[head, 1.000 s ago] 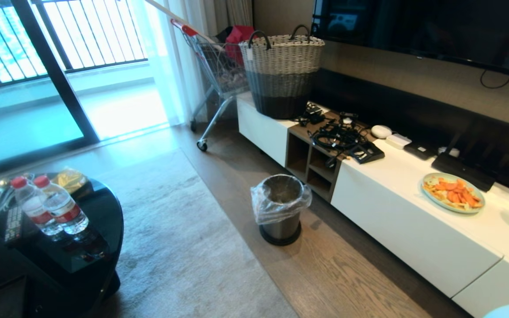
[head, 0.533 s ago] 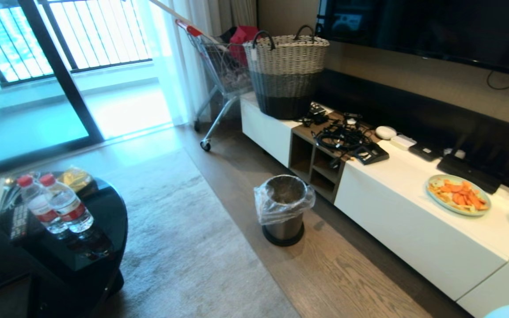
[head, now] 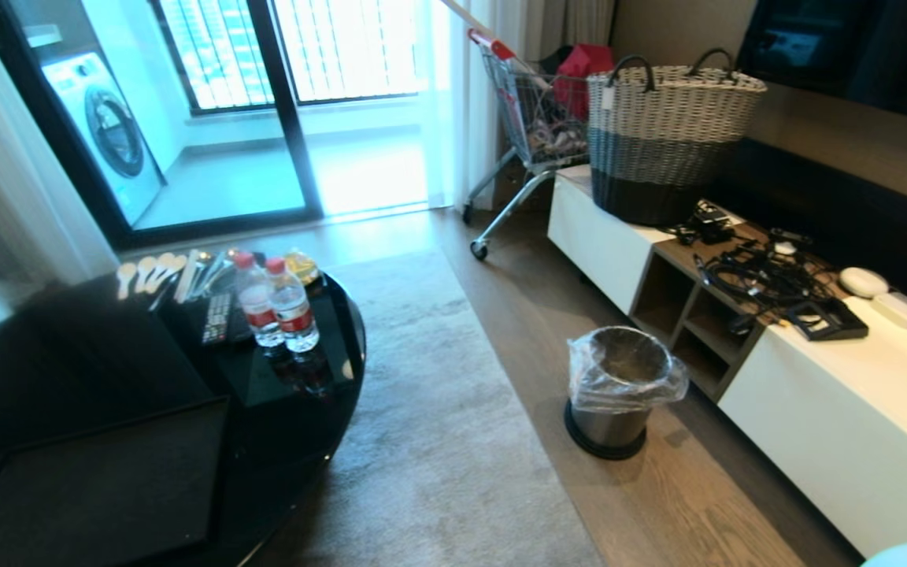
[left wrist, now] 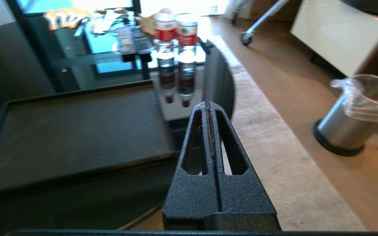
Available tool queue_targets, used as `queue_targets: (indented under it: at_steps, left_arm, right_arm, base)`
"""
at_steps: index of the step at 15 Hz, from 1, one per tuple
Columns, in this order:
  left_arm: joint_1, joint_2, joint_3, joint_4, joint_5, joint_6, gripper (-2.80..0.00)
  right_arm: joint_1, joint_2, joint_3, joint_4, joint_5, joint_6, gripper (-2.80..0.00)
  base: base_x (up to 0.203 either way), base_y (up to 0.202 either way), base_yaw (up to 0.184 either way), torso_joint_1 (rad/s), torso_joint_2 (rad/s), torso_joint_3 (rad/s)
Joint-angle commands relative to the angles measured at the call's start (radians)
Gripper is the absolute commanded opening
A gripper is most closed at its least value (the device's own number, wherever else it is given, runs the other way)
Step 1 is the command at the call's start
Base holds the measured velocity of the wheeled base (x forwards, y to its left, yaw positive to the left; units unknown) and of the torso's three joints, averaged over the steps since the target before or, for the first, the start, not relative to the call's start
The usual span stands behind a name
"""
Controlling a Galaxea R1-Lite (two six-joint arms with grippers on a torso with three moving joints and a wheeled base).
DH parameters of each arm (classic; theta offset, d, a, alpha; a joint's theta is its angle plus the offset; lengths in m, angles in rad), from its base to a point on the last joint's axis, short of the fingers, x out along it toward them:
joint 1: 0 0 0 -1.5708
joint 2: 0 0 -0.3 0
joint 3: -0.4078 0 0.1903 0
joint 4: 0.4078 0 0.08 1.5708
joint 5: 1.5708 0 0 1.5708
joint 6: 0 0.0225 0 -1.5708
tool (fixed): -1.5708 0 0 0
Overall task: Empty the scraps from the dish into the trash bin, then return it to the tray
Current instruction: Put the bowl back to the table
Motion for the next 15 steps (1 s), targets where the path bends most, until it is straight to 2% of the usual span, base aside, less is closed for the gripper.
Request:
queue_targets:
  at_steps: [1,15]
  left_arm:
    - [0.001,0.001,0.000,-0.001,0.001,0.000,-2.80]
    - [0.000,0.000,0.000,-0.001,0.001,0.000,-2.80]
  right_arm:
    - [0.000,0.002,0.000,0.000,0.001,-0.001,-2.80]
    - [0.000,0.002,0.000,0.000,0.001,-0.001,-2.80]
  base:
    - [-0.001,-0.012,0.165,0.002,0.00,0.003]
    - [0.000,-0.009,0.167,0.002,0.00,0.004]
